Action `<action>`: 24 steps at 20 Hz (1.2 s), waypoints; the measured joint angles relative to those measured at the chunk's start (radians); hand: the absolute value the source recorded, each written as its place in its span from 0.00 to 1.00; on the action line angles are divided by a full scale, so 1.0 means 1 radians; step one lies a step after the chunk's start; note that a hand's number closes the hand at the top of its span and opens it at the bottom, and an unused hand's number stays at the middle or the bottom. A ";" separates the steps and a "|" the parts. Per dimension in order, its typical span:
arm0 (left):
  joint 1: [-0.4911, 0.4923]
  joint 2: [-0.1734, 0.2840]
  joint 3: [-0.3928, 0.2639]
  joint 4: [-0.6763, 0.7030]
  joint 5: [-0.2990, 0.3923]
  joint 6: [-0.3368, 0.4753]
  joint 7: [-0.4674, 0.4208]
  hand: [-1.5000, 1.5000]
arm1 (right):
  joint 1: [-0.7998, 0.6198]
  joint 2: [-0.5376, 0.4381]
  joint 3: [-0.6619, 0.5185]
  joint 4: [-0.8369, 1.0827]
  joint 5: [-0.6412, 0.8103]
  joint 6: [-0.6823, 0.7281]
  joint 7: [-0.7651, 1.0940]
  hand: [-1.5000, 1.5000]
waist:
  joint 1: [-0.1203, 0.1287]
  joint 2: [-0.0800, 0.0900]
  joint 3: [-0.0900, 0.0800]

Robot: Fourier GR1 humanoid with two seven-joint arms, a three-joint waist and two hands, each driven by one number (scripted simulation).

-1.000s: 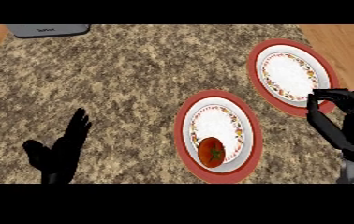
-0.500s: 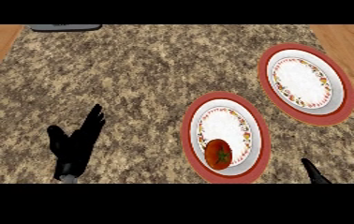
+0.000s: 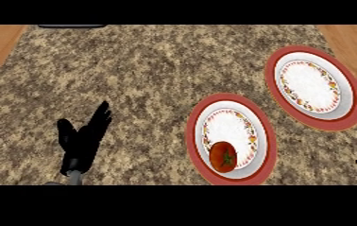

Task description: Pick the tomato from the plate and place it in the plate

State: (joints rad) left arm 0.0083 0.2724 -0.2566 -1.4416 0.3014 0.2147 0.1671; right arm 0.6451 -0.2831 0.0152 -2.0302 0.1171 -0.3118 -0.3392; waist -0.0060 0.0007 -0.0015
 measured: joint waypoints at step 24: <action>0.024 -0.041 0.048 -0.024 -0.059 -0.051 0.028 0.50 | -0.241 0.198 0.479 -0.003 0.732 0.041 0.770 0.00 | 0.007 -0.002 0.003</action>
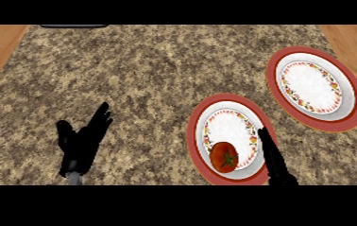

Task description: Pick the tomato from the plate and place it in the plate

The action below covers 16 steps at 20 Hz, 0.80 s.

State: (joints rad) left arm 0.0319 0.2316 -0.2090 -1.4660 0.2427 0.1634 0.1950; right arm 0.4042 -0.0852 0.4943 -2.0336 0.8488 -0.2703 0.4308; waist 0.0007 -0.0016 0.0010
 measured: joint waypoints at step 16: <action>-0.007 -0.050 0.056 0.027 -0.054 -0.051 -0.007 0.50 | -0.142 0.054 0.001 0.196 0.120 -0.032 0.135 0.00 | -0.001 -0.001 0.001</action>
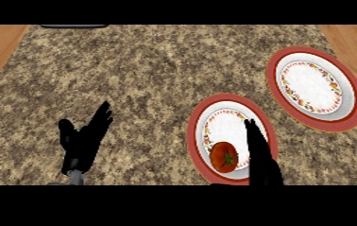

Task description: Pick the tomato from the plate and place it in the plate

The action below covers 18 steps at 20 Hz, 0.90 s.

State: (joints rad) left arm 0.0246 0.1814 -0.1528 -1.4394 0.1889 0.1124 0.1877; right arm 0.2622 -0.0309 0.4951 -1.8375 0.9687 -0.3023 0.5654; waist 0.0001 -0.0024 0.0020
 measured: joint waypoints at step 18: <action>-0.008 -0.055 0.034 0.005 -0.058 -0.023 0.012 0.50 | -0.138 0.001 -0.005 0.217 0.052 0.017 -0.035 1.00 | 0.001 -0.002 0.000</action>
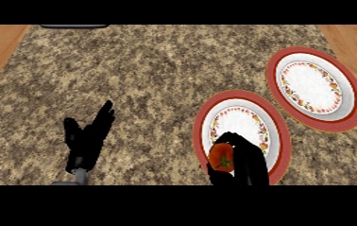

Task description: Pick the tomato from the plate and place it in the plate

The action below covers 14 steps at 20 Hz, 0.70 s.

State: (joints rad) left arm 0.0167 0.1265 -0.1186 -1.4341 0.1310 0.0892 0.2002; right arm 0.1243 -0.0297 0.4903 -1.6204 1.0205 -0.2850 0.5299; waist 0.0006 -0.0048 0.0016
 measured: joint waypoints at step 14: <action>0.010 -0.011 0.017 -0.015 -0.009 -0.018 0.009 0.50 | -0.053 0.007 0.143 -0.117 0.207 0.064 0.028 1.00 | 0.000 0.001 0.000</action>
State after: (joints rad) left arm 0.0266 0.1151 -0.1019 -1.4496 0.1218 0.0712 0.2095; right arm 0.0710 -0.0222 0.6334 -1.7369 1.2274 -0.2206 0.5581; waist 0.0010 -0.0039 0.0018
